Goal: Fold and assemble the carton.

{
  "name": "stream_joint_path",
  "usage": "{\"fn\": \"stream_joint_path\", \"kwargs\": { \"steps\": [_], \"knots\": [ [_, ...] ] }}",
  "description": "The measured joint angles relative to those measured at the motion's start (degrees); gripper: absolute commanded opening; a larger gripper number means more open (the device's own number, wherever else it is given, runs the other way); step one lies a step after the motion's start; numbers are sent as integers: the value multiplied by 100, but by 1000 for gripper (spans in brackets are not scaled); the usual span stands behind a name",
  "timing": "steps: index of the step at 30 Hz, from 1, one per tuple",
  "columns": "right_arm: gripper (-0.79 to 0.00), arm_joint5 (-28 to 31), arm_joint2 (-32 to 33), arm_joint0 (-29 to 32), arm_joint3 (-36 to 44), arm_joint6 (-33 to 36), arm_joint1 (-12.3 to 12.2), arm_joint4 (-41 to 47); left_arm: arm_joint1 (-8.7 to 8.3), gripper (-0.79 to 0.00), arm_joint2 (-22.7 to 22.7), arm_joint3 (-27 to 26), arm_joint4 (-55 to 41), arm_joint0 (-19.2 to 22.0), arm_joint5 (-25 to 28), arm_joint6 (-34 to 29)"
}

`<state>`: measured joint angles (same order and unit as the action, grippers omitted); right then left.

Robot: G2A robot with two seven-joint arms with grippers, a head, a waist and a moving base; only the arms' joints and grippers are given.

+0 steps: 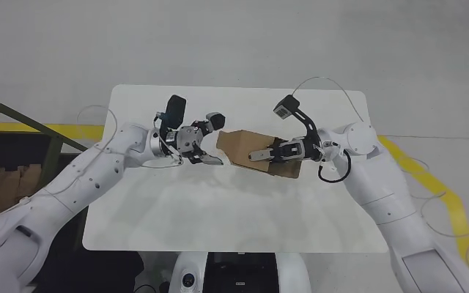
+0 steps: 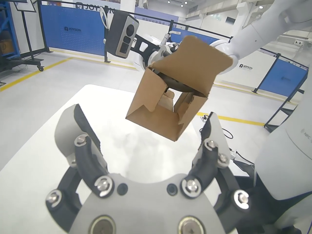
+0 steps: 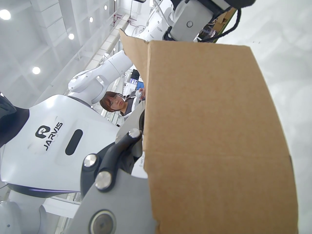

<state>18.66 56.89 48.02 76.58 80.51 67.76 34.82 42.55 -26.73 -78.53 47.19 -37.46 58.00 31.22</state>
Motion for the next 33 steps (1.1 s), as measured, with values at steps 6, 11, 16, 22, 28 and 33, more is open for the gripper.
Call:
{"fn": "stream_joint_path", "kwargs": {
  "steps": [6,11,16,22,28,33],
  "knots": [
    [-785,-27,-54,14,86,-16,8,-61,33,0,168,96,-220,168,0,-160],
    [-785,-46,-95,1,115,-64,19,-107,122,0,326,116,-529,354,0,-499],
    [-785,-54,-110,-18,140,-87,25,-140,207,0,410,179,-740,497,0,-780],
    [-785,-63,-104,-12,150,-124,25,-162,303,0,414,235,-802,543,0,-1008],
    [-785,-79,-117,-8,159,-132,27,-185,356,0,353,170,-764,520,0,-1115],
    [-785,-85,-119,-14,137,-154,30,-199,374,0,277,146,-706,474,0,-1166]
  ]
}}
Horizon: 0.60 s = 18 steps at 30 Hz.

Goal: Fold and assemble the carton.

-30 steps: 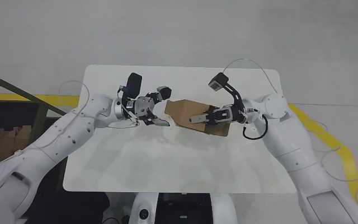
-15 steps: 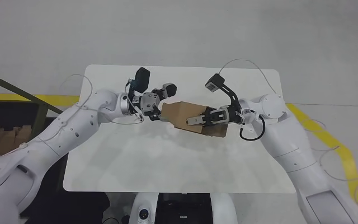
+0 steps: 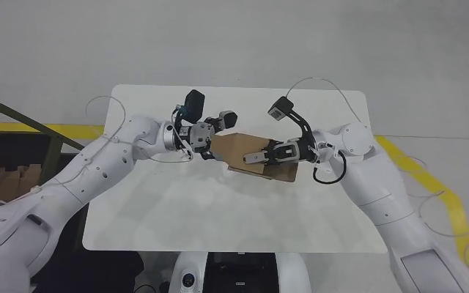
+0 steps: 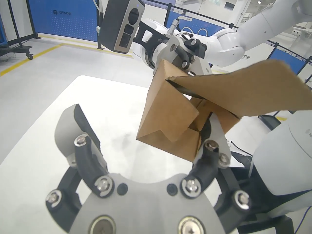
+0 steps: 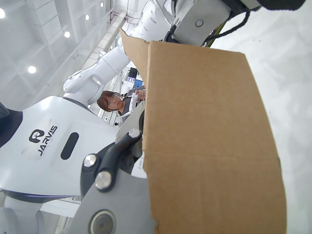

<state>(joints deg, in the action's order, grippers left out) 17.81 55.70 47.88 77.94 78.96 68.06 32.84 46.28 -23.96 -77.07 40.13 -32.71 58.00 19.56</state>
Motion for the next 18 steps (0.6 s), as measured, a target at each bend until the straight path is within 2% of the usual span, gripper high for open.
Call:
{"fn": "stream_joint_path", "kwargs": {
  "steps": [7,18],
  "knots": [
    [-785,-6,130,34,-83,-142,-37,-163,-41,0,-194,189,-36,-128,0,94],
    [-785,-86,219,156,-28,-196,-97,-459,-281,0,-680,363,-204,-418,0,348]
  ]
}}
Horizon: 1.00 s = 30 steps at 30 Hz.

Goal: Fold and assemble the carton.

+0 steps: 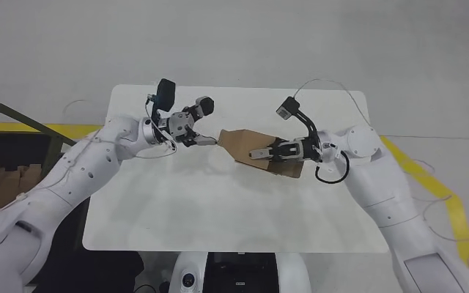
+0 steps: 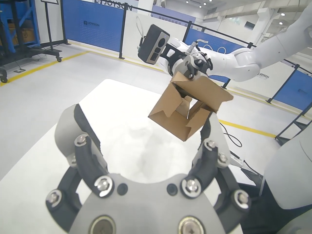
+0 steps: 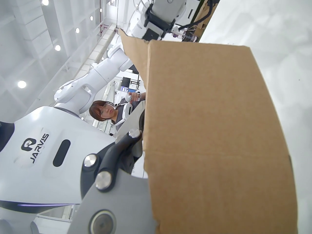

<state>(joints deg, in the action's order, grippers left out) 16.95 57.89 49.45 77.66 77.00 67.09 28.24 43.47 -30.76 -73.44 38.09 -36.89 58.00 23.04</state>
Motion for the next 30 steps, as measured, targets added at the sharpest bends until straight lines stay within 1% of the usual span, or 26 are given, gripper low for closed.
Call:
{"fn": "stream_joint_path", "kwargs": {
  "steps": [4,10,15,18,19,20,24,26,30],
  "knots": [
    [-785,-54,-25,-19,27,-138,-5,-218,-21,0,-103,-21,-98,-40,0,-43],
    [-785,-272,17,-13,37,-548,-42,-754,-92,0,-311,8,-291,-112,0,-204],
    [-785,-508,2,39,179,-831,-66,-1145,-144,0,-433,-204,-524,-83,0,-781],
    [-785,-615,-34,44,278,-932,-67,-1280,-146,0,-474,-307,-577,-51,-66,-1291],
    [-785,-639,-49,43,311,-953,-67,-1312,-138,0,-482,-345,-589,-37,-144,-1452],
    [-785,-671,-68,39,355,-974,-66,-1358,-124,0,-509,-409,-550,-5,-337,-1656],
    [-785,-747,-132,36,464,-1020,-61,-1455,-50,0,-542,-621,-326,-34,-1013,-1992],
    [-785,-758,-165,33,483,-1029,-56,-1460,3,0,-533,-640,-252,-31,-1236,-2135],
    [-785,-695,-199,31,495,-1018,-44,-1353,92,0,-531,-589,-225,-40,-1421,-2317]
  ]
}}
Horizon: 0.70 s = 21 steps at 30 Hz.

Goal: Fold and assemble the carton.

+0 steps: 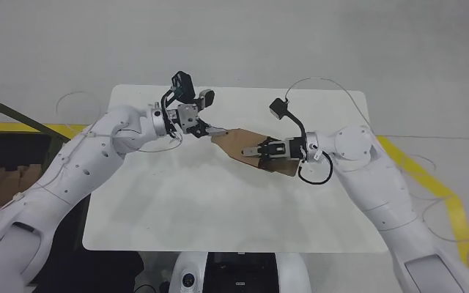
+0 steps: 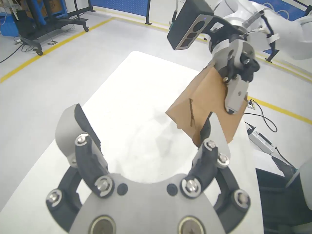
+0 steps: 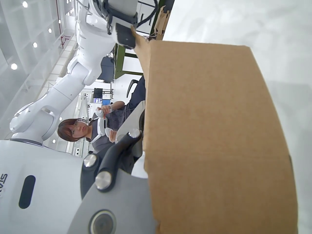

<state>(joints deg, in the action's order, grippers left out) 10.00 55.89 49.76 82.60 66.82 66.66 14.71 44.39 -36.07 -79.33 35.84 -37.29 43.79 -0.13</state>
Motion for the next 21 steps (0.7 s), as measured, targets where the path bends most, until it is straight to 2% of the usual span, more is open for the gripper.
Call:
{"fn": "stream_joint_path", "kwargs": {
  "steps": [4,13,21],
  "knots": [
    [-785,134,32,42,26,15,3,217,66,0,-43,132,-78,-30,16,-80],
    [-785,284,77,126,161,128,-9,479,174,0,-178,406,-564,-132,648,-168],
    [-785,352,42,130,174,171,2,621,264,0,-262,532,-821,-178,968,-392]
  ]
}}
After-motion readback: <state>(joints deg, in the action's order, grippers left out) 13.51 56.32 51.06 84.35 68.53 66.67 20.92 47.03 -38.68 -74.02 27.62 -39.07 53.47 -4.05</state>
